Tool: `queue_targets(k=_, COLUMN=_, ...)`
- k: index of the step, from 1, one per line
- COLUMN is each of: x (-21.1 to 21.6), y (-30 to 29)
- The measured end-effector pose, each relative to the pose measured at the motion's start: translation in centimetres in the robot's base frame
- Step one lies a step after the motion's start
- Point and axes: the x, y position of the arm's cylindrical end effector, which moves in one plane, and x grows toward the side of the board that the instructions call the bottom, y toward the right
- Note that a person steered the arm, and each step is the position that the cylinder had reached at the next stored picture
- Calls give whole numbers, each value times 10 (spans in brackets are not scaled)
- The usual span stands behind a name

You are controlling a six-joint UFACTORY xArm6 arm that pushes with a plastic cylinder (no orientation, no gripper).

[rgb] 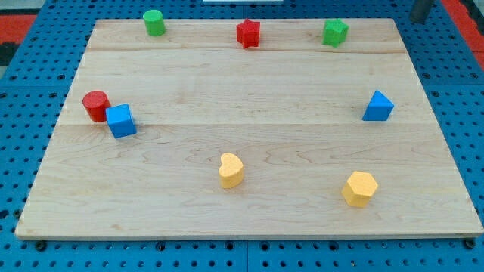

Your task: Slide the red star towards center of the board

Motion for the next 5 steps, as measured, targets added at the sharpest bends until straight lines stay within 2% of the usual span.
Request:
queue_targets(k=2, x=-1, y=-8)
queue_targets(k=5, x=0, y=-153)
